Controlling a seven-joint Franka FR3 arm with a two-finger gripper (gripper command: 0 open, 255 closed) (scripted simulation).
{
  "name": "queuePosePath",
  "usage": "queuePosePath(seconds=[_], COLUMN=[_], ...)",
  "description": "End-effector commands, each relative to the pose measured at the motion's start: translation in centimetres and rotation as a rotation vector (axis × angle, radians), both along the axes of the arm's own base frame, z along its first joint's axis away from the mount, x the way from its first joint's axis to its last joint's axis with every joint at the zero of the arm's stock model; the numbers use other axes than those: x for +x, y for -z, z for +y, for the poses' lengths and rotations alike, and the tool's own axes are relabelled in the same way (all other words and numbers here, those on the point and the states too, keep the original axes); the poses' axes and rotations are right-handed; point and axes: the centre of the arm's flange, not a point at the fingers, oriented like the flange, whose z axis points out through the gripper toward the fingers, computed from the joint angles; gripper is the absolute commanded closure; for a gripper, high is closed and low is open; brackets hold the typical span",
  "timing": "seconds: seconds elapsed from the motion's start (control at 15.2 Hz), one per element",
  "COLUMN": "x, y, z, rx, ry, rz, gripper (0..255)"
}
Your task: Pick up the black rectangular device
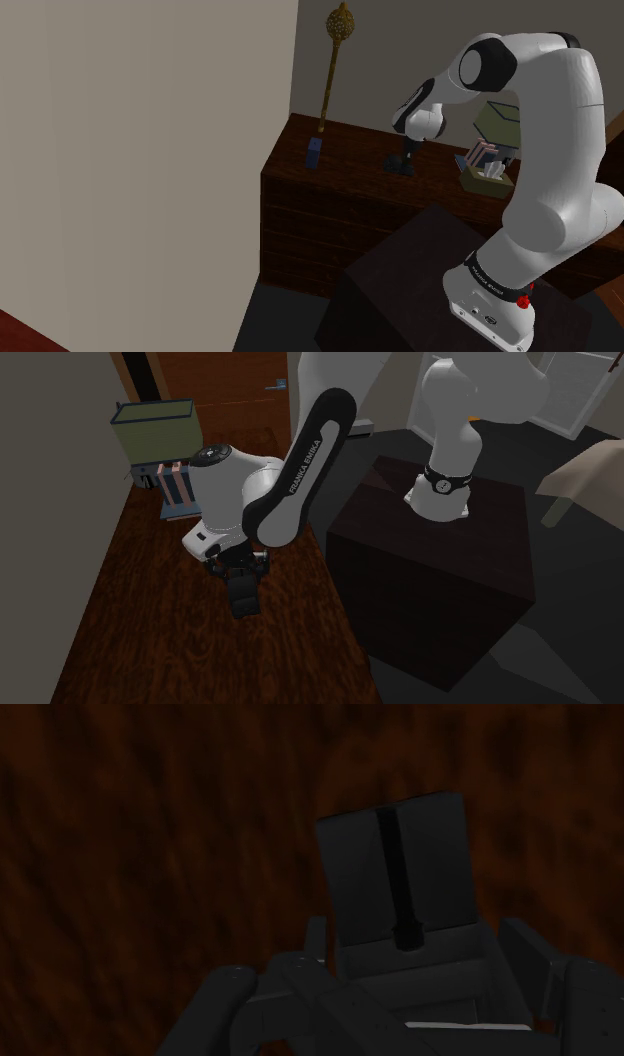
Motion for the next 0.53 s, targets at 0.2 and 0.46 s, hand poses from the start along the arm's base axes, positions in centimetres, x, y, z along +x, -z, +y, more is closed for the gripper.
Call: queuePosePath(seconds=[0.2, 0.46], x=[0.0, -0.1], y=[0.1, -1.4], z=[0.0, 0.0], rx=[0.001, 0.001], ry=[0.000, 0.000], rz=[0.001, 0.001], gripper=[255, 255])
